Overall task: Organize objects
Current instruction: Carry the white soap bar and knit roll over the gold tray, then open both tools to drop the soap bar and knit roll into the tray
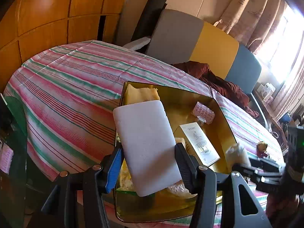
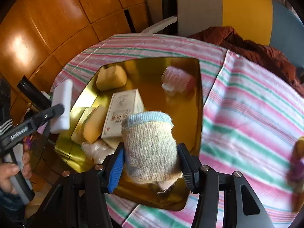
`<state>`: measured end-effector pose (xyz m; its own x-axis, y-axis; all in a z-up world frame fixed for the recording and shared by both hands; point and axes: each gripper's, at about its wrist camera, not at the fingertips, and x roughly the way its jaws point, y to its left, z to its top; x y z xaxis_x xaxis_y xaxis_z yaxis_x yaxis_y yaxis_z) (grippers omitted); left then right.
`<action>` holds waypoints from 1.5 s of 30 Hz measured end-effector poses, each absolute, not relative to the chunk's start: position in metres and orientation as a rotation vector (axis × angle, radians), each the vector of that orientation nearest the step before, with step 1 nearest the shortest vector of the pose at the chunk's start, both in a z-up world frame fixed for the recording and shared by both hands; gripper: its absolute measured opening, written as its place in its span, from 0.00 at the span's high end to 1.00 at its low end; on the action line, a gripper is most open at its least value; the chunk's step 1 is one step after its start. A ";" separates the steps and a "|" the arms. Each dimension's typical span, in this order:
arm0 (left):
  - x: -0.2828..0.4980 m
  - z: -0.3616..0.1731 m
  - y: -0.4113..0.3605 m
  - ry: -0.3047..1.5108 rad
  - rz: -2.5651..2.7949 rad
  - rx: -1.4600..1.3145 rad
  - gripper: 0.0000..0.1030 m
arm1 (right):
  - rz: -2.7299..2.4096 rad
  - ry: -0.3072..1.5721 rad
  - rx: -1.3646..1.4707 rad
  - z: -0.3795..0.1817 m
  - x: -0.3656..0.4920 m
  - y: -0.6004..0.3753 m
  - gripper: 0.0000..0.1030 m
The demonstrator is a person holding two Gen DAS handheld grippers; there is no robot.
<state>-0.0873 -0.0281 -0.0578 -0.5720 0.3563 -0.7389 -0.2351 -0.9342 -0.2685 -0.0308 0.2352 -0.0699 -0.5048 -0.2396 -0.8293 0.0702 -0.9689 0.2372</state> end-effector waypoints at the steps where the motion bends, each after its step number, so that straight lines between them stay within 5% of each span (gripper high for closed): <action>1: -0.089 -0.058 -0.027 -0.201 2.513 -1.228 0.47 | -2.558 -0.260 1.466 -0.073 -0.030 0.234 0.45; 16: -0.112 -0.056 -0.009 -0.156 2.504 -1.214 0.43 | -2.492 -0.303 1.494 -0.086 -0.008 0.230 0.42; 20: -0.127 -0.059 -0.006 -0.110 2.544 -1.247 0.40 | -2.509 -0.313 1.480 -0.082 -0.006 0.231 0.34; 26: -0.133 -0.065 -0.012 -0.104 2.534 -1.275 0.20 | -2.532 -0.316 1.458 -0.078 -0.003 0.231 0.30; 45: -0.073 -0.049 -0.009 -0.016 2.628 -1.238 0.20 | -2.638 -0.277 1.393 -0.068 0.006 0.227 0.17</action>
<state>-0.0727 -0.0094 -0.0489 -0.6141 0.2168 -0.7589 -0.2077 -0.9720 -0.1096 0.0062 0.2267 -0.0677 -0.5593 -0.2133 -0.8010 0.0423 -0.9724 0.2295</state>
